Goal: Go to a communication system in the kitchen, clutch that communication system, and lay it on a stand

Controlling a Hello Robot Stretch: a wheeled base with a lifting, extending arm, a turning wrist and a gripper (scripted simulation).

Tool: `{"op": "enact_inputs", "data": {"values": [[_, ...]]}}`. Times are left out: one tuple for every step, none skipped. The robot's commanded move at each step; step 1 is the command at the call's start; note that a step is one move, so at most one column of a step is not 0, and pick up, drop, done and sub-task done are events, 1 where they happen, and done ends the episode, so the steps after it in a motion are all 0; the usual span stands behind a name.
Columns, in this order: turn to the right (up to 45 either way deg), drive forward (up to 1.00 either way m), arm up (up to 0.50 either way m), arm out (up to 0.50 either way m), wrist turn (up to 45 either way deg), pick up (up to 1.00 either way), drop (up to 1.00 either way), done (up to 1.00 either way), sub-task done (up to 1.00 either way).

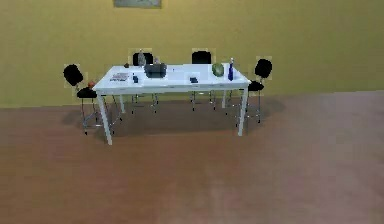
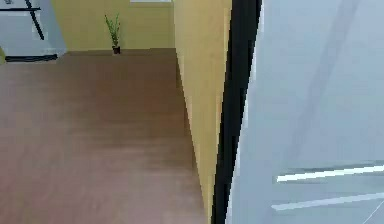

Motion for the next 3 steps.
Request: {"op": "enact_inputs", "data": {"values": [[0.0, 1.00, 0.00, 0.00, 0.0, 0.00, 0.00, 0.00, 0.00], [0.0, 0.55, 0.00, 0.00, 0.0, 0.00, 0.00, 0.00, 0.00], [-45.0, 0.00, 0.00, 0.00, 0.0, 0.00, 0.00, 0.00, 0.00]]}}
